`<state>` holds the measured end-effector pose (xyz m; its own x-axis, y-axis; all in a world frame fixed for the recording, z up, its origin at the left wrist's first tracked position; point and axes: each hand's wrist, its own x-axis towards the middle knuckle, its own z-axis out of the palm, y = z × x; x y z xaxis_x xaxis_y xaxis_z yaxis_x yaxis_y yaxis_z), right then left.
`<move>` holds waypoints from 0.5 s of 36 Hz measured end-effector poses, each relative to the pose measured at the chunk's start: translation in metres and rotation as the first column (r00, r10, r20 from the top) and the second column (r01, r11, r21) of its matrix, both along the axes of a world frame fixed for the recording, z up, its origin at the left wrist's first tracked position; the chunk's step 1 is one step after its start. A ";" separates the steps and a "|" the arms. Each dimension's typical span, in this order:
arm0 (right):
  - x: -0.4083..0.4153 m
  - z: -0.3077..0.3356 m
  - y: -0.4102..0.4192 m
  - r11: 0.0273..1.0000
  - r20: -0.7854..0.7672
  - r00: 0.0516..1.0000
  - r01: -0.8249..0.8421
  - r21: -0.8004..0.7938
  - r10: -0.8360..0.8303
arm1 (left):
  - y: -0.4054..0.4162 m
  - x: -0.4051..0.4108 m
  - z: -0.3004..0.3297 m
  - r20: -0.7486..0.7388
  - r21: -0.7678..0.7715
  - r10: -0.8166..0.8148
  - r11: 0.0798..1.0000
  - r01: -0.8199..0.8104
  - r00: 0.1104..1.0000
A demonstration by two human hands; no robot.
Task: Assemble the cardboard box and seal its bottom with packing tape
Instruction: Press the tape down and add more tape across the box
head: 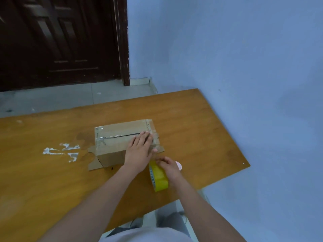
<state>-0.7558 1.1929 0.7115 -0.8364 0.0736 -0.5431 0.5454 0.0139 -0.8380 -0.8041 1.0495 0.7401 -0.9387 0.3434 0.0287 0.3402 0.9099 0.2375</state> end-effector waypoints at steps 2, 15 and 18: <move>0.000 0.002 0.000 1.000 -0.011 1.000 -0.006 0.001 0.006 | 0.002 0.001 -0.002 -0.028 0.005 0.023 1.000 -0.023 0.999; 0.004 0.000 -0.003 0.997 -0.055 0.998 0.013 0.080 -0.009 | 0.008 -0.001 -0.006 -0.362 0.079 0.074 0.996 -0.049 0.929; 0.006 0.001 -0.002 0.996 -0.067 0.998 0.020 0.083 -0.015 | 0.008 -0.002 -0.006 -0.381 0.088 0.073 0.995 -0.043 0.922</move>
